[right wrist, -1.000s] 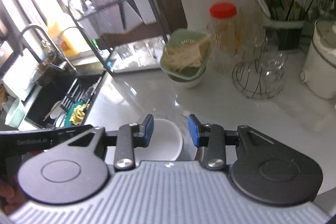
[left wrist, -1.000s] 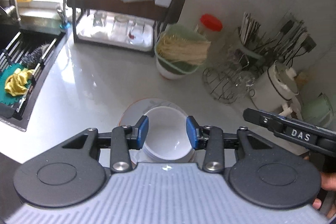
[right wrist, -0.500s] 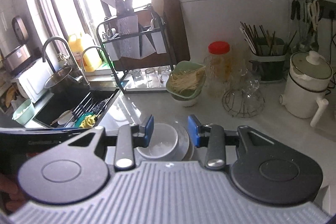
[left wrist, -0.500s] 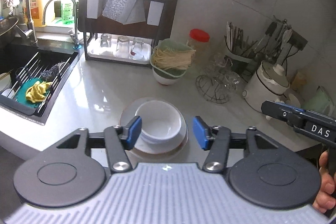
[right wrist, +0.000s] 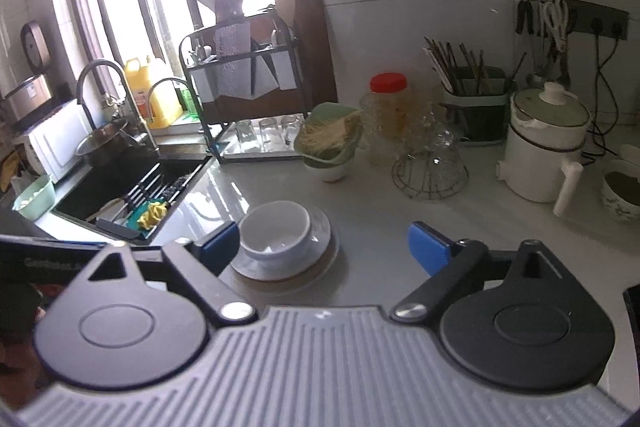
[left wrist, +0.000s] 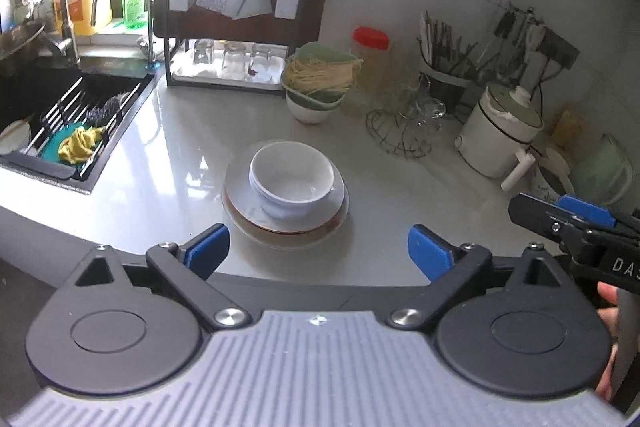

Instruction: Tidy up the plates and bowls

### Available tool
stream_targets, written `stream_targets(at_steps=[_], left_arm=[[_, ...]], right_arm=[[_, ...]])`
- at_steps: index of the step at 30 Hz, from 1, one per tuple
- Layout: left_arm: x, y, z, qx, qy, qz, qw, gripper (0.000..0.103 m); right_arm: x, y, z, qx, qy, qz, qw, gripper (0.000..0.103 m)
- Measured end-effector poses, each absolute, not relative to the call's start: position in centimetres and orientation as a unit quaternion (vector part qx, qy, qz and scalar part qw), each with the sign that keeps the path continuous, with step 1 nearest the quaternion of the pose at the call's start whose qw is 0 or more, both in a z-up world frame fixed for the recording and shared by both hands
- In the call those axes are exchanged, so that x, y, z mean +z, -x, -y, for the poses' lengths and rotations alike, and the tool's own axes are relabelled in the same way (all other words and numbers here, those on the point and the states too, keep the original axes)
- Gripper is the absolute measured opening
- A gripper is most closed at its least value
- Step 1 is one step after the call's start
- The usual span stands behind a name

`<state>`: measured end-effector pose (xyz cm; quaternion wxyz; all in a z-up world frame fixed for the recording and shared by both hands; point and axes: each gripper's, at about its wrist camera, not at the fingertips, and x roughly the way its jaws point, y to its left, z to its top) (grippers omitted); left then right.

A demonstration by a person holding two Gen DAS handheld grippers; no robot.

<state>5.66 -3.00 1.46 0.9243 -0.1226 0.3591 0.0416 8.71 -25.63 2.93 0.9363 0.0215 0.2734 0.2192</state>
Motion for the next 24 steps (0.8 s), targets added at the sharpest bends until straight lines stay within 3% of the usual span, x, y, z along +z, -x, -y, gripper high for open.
stream_targets(at_steps=[24], left_arm=[[-0.3,-2.8,1.8,0.002,0.080,-0.376,0.923,0.099]], right_arm=[[-0.5,-3.5,25.0,0.157,-0.068,-0.262,0.950,0.103]])
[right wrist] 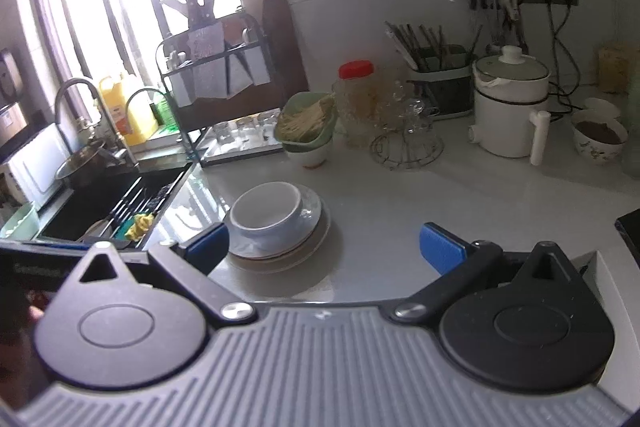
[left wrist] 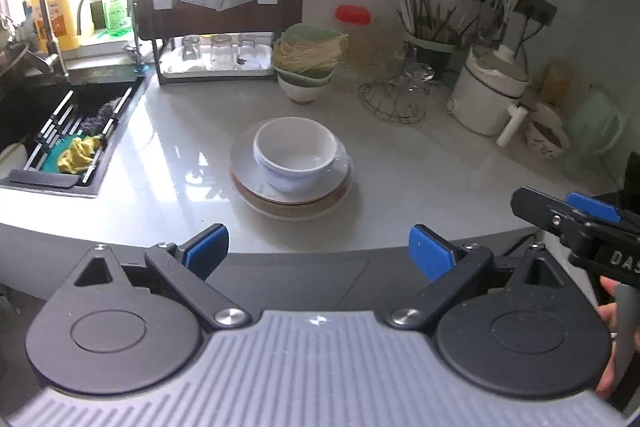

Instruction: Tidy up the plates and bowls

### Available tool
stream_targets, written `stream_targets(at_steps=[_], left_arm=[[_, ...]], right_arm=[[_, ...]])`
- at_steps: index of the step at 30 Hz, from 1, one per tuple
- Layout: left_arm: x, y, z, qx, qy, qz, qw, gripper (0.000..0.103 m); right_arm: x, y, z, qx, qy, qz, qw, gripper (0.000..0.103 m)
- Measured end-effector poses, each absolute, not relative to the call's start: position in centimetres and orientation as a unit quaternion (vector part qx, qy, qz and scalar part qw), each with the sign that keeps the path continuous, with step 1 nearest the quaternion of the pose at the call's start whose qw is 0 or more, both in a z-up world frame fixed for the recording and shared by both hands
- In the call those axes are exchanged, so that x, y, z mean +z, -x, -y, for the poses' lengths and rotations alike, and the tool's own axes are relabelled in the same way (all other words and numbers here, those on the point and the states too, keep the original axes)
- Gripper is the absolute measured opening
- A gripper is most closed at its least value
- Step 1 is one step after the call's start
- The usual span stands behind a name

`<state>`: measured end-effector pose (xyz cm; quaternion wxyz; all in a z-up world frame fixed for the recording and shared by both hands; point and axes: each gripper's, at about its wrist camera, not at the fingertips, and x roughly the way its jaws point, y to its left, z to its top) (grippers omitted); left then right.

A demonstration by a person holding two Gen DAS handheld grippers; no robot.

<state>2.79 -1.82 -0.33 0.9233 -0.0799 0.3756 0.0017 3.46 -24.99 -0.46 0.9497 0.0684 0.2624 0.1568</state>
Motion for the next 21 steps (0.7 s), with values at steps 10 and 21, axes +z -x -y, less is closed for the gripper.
stream_targets(at_steps=[10,21], left_arm=[[0.08,-2.50,1.54,0.004,0.070,-0.367,0.928,0.099],[-0.02,-2.23,1.42,0.005,0.071,-0.370,0.926,0.099]], right_arm=[[-0.22,-2.83,24.67,0.154,-0.070,-0.256,0.952,0.103],[0.00,-2.70,24.36,0.154,-0.066,-0.254,0.952,0.103]])
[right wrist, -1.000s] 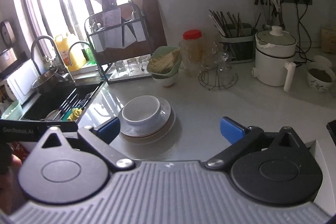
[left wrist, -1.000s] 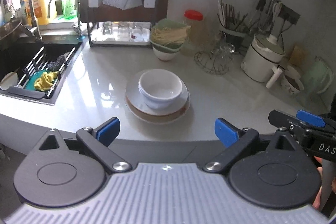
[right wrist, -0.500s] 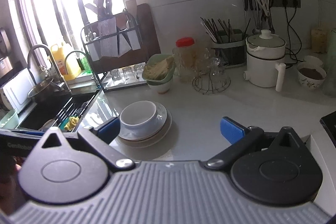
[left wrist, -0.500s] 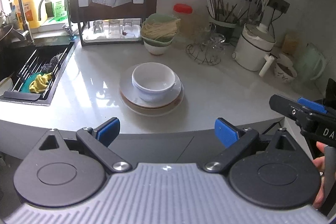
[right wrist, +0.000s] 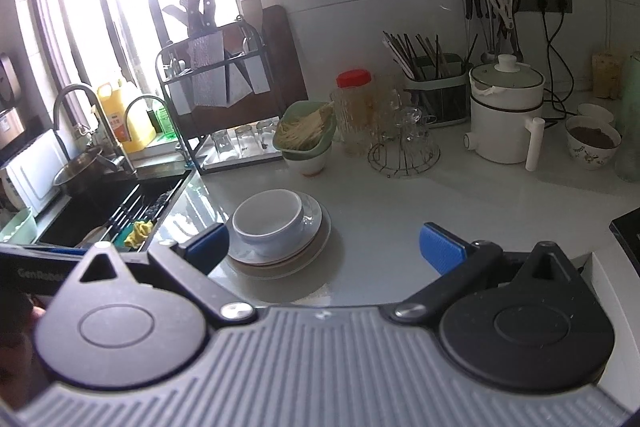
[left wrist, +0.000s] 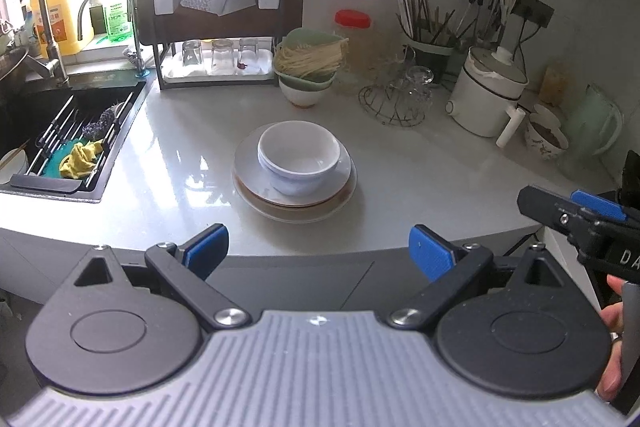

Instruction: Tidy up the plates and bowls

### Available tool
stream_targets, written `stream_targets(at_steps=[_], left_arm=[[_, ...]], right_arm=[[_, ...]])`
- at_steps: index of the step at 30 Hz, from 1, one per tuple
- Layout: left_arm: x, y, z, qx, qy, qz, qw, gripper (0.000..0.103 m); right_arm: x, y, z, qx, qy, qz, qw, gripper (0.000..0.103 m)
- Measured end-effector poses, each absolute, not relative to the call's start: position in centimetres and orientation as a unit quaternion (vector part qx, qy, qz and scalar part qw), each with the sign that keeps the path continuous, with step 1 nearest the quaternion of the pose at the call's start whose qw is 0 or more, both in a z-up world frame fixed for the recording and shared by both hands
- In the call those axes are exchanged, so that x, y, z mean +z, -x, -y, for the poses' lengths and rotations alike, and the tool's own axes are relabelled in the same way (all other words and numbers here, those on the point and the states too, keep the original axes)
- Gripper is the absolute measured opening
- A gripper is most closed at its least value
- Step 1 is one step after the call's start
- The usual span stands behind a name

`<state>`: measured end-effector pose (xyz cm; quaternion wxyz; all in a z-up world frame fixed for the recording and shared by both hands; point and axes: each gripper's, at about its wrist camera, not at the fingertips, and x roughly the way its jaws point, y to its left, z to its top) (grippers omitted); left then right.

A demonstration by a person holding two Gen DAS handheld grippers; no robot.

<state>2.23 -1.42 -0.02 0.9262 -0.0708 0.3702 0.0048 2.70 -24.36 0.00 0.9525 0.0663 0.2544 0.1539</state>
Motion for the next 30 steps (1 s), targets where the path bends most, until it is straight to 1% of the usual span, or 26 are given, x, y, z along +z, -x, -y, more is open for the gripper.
stream_targets(at_steps=[30], left_arm=[[-1.00,-2.05,1.15,0.016,0.077,-0.374,0.924,0.099]], right_arm=[[-0.03,-2.33,24.09,0.154,-0.059,-0.255,0.953,0.103]])
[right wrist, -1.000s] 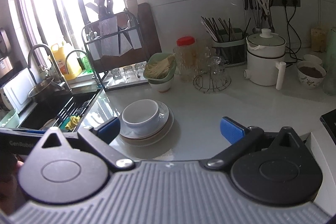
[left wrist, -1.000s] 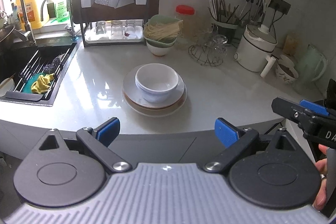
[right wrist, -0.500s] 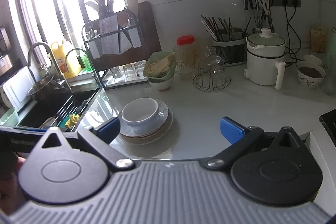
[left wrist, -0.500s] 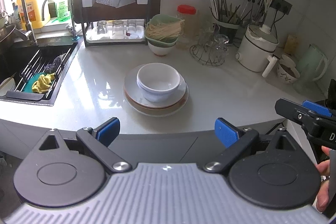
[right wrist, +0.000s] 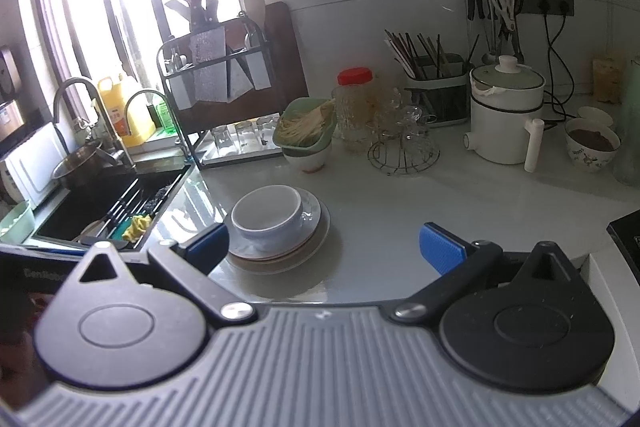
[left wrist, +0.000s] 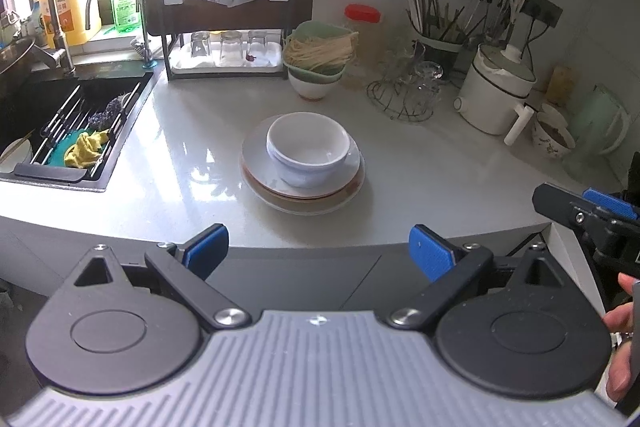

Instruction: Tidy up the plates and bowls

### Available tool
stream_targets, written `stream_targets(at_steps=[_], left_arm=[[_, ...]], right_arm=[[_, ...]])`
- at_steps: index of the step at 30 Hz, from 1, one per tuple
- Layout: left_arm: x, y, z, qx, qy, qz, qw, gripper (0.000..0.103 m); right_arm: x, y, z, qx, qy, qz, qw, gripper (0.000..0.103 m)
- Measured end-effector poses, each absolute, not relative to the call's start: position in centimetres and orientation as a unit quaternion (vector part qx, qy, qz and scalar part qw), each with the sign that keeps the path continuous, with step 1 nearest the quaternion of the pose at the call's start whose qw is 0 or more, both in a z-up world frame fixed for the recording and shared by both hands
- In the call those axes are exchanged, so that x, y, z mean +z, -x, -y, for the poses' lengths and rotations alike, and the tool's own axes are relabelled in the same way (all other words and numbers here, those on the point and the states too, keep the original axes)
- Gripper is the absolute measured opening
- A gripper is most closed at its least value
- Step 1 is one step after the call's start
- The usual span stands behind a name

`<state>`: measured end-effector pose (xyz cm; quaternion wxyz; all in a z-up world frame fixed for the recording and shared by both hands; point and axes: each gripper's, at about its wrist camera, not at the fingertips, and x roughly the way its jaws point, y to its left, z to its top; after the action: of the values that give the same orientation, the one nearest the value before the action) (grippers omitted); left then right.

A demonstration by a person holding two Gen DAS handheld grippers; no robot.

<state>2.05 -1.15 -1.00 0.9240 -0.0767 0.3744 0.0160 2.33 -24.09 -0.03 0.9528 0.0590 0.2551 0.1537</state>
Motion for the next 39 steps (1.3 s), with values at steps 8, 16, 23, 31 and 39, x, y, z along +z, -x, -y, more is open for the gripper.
stream_targets(at_steps=[8,16,23,31,39], left_arm=[[-0.9,-1.9,1.1,0.015,0.079,-0.373,0.924,0.099],[-0.8,-1.7,1.2,0.018,0.078,-0.371,0.925,0.099],[-0.7,-1.5,1.5,0.016,0.075,-0.371,0.926,0.099],[-0.7,-1.3,1.5,0.014,0.077,-0.371,0.925,0.099],[-0.6,-0.9,1.8,0.005,0.072,-0.367,0.927,0.099]], right_arm=[[-0.2,-2.4,23.9,0.154,-0.059,-0.258,0.952,0.103],[-0.2,-2.3,23.9,0.153,-0.060,-0.258,0.952,0.103],[-0.2,-2.2,24.2,0.154,-0.063,-0.255,0.953,0.103],[-0.1,-1.9,24.2,0.154,-0.064,-0.252,0.953,0.103],[0.0,-1.5,24.1,0.156,-0.068,-0.252,0.953,0.103]])
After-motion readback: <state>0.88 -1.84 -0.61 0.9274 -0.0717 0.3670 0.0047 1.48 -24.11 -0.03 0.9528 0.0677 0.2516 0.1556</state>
